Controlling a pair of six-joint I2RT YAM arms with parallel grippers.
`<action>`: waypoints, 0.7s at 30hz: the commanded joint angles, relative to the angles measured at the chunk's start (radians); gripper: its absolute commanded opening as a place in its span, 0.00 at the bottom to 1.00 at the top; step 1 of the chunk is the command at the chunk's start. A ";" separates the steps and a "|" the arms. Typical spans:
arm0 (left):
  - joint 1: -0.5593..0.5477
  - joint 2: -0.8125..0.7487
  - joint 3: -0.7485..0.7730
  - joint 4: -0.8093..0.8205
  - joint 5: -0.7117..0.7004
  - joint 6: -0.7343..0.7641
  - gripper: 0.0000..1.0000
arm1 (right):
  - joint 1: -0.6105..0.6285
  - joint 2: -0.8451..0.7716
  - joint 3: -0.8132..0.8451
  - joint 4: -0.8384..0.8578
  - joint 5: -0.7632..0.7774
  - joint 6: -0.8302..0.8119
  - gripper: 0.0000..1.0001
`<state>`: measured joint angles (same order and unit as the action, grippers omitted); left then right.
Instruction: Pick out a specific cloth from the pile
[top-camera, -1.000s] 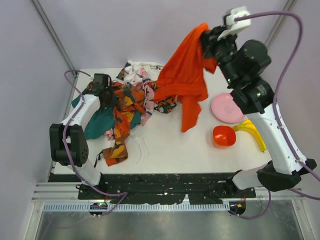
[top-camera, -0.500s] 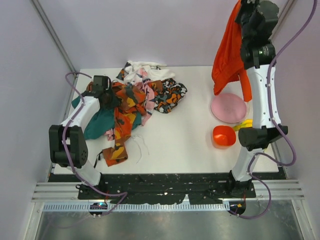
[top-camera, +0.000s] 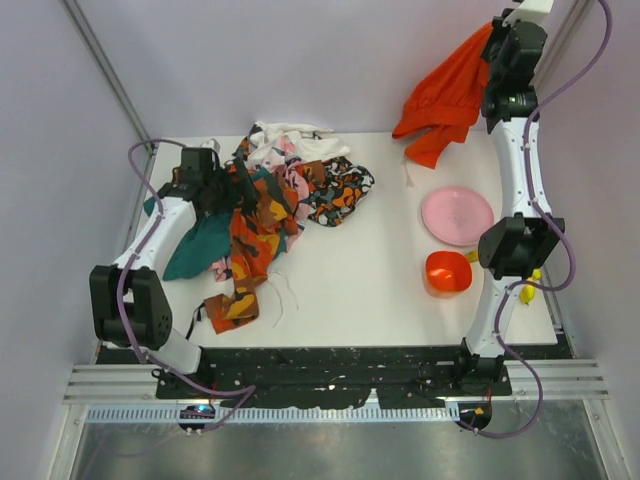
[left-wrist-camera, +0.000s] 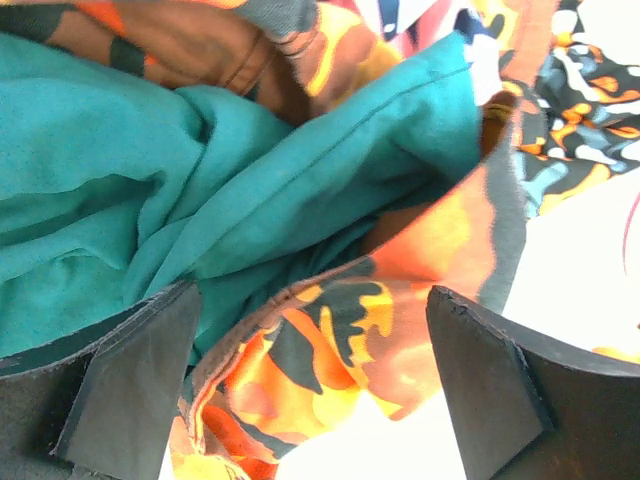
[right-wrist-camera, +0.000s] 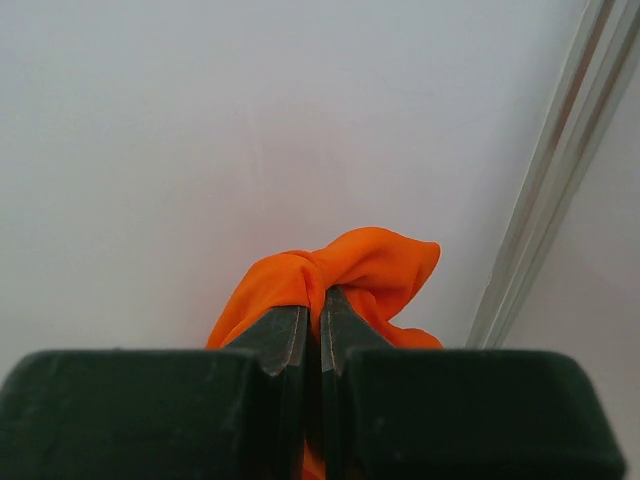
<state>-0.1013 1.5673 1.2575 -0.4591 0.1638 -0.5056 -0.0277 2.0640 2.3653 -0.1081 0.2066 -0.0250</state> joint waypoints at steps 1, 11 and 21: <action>-0.021 -0.096 0.075 0.042 0.054 0.021 1.00 | -0.003 0.085 -0.006 0.140 -0.044 0.075 0.05; -0.041 -0.315 -0.039 0.057 0.014 0.007 1.00 | -0.001 0.360 0.037 0.050 -0.166 0.279 0.06; -0.041 -0.513 -0.158 -0.047 -0.076 -0.013 1.00 | -0.061 0.277 -0.049 -0.044 -0.339 0.404 0.70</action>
<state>-0.1402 1.1328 1.1088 -0.4629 0.1219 -0.5110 -0.0536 2.5057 2.3100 -0.1661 -0.0490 0.3511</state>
